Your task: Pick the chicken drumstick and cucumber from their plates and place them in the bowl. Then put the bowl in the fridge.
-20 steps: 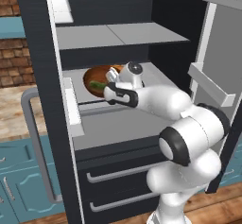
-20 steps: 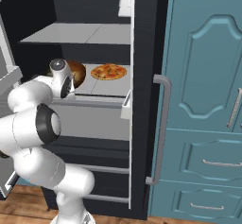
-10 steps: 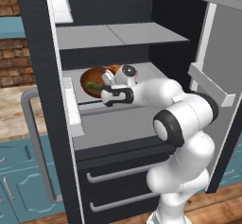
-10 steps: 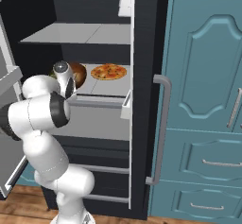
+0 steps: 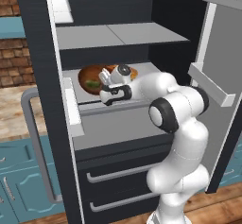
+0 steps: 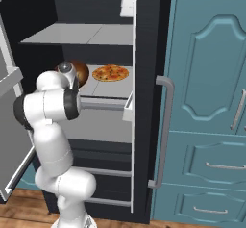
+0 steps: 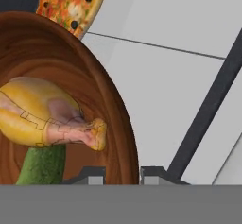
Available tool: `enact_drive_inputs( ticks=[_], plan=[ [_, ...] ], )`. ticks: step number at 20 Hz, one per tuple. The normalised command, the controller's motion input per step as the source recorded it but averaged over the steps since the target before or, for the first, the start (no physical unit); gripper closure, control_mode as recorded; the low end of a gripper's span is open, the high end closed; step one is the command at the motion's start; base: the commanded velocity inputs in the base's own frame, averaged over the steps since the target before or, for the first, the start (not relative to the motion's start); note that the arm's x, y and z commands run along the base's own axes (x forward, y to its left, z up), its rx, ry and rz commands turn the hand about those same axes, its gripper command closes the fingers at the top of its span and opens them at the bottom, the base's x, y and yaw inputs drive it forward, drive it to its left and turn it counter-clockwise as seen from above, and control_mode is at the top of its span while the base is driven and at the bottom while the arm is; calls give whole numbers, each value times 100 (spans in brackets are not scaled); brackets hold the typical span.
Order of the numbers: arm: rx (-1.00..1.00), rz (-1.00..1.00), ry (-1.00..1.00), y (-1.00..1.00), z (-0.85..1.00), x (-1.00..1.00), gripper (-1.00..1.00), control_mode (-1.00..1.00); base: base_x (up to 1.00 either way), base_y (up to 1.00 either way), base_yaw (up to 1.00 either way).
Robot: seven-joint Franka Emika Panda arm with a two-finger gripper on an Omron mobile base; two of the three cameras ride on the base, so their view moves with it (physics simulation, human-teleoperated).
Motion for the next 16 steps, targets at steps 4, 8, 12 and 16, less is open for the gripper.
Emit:
enact_drive_inputs(
  ticks=[4, 8, 12, 16],
  plan=[
    [0, 0, 0, 18, -7, 37, 100, -100, 0, 0, 0],
    [0, 2, 0, 18, -8, 30, 100, -100, 0, 0, 0],
    [0, 4, 0, 13, -11, 15, -100, -100, 0, 0, 0],
    [0, 2, 0, 1, 1, 1, -100, -100, 0, 0, 0]
  ],
)
